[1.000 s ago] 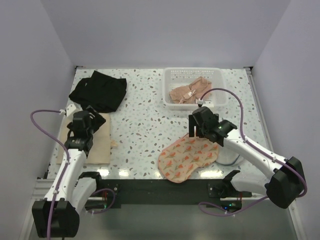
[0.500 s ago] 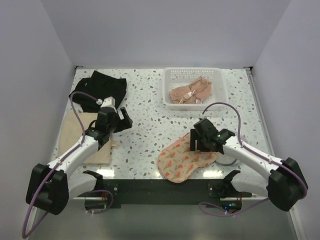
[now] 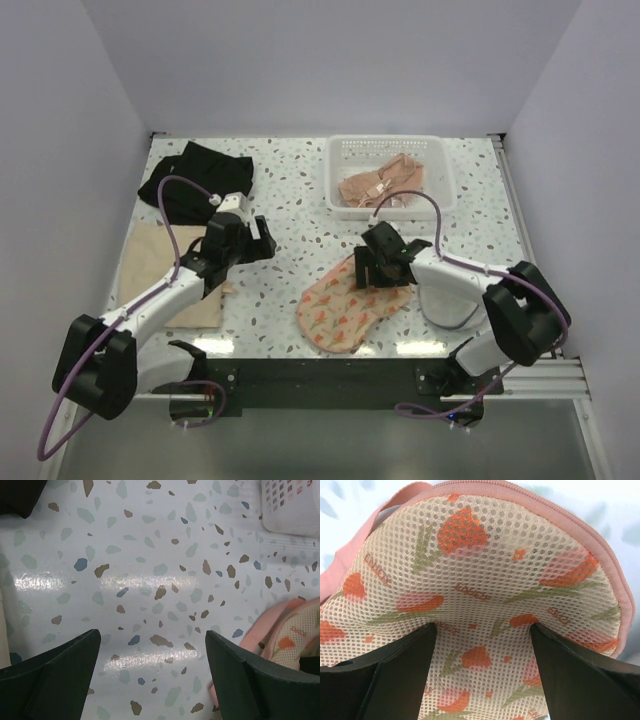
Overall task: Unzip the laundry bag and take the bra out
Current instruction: Move the laundry bag to the center of the board, then adjust the laundry bag at the center of the board.
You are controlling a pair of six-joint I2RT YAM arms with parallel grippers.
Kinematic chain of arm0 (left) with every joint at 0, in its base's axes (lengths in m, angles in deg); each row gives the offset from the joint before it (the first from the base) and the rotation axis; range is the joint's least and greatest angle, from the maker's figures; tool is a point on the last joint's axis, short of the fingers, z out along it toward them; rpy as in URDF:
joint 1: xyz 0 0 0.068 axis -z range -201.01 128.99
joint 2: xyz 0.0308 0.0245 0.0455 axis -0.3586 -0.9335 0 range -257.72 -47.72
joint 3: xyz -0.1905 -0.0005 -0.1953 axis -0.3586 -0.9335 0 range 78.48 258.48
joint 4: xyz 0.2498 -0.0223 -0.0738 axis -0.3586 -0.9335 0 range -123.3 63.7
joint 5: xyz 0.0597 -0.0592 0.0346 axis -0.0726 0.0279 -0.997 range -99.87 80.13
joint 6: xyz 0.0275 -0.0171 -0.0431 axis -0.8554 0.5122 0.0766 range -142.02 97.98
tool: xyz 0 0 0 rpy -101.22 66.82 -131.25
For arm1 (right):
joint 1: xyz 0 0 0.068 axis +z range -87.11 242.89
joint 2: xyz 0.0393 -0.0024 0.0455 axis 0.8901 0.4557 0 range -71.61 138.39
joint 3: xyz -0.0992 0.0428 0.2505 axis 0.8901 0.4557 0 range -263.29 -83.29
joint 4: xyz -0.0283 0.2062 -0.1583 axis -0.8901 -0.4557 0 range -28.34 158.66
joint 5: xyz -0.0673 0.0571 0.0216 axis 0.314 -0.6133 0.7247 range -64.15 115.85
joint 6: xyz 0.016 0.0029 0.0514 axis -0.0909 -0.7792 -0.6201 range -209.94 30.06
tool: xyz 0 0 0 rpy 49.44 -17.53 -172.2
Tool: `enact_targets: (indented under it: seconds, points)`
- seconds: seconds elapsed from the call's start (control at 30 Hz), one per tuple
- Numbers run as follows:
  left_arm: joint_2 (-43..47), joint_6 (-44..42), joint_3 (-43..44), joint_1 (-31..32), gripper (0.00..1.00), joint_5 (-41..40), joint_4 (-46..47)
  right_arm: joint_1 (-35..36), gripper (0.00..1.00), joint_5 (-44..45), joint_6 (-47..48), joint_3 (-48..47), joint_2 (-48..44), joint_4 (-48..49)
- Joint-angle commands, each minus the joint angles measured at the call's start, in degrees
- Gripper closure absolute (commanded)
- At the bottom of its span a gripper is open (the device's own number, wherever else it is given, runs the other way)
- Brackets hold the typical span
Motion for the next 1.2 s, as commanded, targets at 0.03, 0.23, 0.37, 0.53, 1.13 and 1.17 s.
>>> enact_targets:
  seconds: [0.03,0.23,0.37,0.53,1.13,1.17]
  points:
    - [2.5,-2.7,0.4,1.3,0.09,0.3,0.4,1.4,0.19,-2.7,4.9,-6.0,10.2,6.6]
    - [3.0,-2.6,-2.2,2.8,0.09,0.9,0.4,1.4,0.19,-4.1,13.5,-15.2,19.3,8.1]
    - [2.8,-2.4,-3.0,3.8,0.1,0.3,-0.2,1.5,0.19,-4.8,15.9,-20.5,22.8,7.7]
    - [4.6,-0.9,-3.8,5.8,0.12,-0.9,-1.1,1.6,0.19,-3.9,14.5,-22.0,23.7,8.1]
    - [0.3,2.2,-5.1,14.3,0.14,-5.0,0.7,3.3,0.19,-8.9,15.8,-22.6,24.5,11.2]
    - [-0.5,2.2,-4.9,14.7,0.14,-5.0,0.9,3.5,0.19,-8.8,15.6,-22.5,24.5,11.5]
